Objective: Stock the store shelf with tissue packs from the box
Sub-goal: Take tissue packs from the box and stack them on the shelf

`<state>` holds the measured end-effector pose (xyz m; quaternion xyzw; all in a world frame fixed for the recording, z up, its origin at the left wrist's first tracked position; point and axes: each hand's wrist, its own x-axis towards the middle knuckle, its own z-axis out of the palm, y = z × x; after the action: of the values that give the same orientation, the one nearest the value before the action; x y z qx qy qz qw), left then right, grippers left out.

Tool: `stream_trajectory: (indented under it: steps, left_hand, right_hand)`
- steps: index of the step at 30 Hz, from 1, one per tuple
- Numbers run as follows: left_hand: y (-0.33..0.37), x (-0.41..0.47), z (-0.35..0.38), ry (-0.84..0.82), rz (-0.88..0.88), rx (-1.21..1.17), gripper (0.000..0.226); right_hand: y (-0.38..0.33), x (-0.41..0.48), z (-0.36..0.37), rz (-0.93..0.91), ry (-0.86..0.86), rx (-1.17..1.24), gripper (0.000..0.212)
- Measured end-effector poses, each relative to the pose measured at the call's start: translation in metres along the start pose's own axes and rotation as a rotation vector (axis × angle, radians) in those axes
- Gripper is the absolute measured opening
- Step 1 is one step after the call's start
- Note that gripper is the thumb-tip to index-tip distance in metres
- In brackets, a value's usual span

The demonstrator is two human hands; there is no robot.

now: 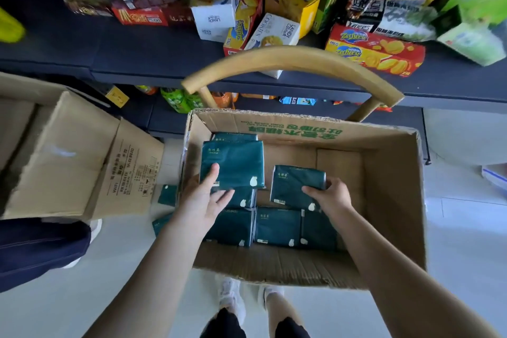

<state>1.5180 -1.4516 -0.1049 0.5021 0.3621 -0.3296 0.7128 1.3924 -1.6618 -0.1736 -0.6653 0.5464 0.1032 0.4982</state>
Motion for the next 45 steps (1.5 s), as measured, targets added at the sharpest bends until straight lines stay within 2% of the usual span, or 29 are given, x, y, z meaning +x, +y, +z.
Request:
stream_trajectory:
  steps: [2, 5, 8, 10, 12, 17, 19, 21, 23, 27, 30, 33, 45]
  left_hand:
    - [0.007, -0.019, 0.003, 0.037, 0.010, 0.007, 0.055]
    - [0.024, -0.057, 0.012, -0.012, 0.058, 0.058, 0.047]
    - [0.048, -0.103, 0.017, -0.135, 0.107, 0.071, 0.017]
    - [0.064, -0.134, 0.018, -0.215, 0.146, 0.069, 0.009]
    - [0.083, -0.167, 0.021, -0.280, 0.196, 0.067, 0.007]
    - [0.127, -0.251, 0.037, -0.492, 0.378, 0.122, 0.004]
    - [0.144, -0.278, 0.046, -0.582, 0.450, 0.145, 0.013]
    - [0.159, -0.302, 0.059, -0.627, 0.520, 0.156, 0.020]
    - [0.170, -0.325, 0.073, -0.660, 0.578, 0.148, 0.018]
    - [0.187, -0.358, 0.107, -0.712, 0.653, 0.152, 0.021]
    - [0.198, -0.371, 0.138, -0.735, 0.687, 0.140, 0.022]
    - [0.206, -0.377, 0.171, -0.756, 0.719, 0.126, 0.020]
    - [0.227, -0.376, 0.272, -0.676, 0.855, 0.110, 0.018]
  right_hand:
    - [-0.013, -0.021, -0.022, -0.047, 0.041, 0.015, 0.040]
    - [-0.033, -0.054, -0.054, -0.129, 0.107, 0.075, 0.045]
    - [-0.061, -0.097, -0.086, -0.206, 0.168, 0.139, 0.046]
    - [-0.078, -0.128, -0.106, -0.277, 0.197, 0.160, 0.037]
    - [-0.097, -0.163, -0.128, -0.368, 0.237, 0.161, 0.025]
    - [-0.146, -0.239, -0.185, -0.502, 0.346, 0.213, 0.033]
    - [-0.167, -0.265, -0.210, -0.563, 0.379, 0.249, 0.034]
    - [-0.186, -0.287, -0.233, -0.621, 0.413, 0.289, 0.035]
    - [-0.204, -0.302, -0.255, -0.663, 0.441, 0.342, 0.036]
    - [-0.239, -0.318, -0.296, -0.756, 0.457, 0.396, 0.037]
    - [-0.265, -0.317, -0.324, -0.826, 0.427, 0.445, 0.032]
    - [-0.291, -0.305, -0.352, -0.880, 0.386, 0.473, 0.036]
    - [-0.400, -0.235, -0.425, -0.986, 0.422, 0.320, 0.043]
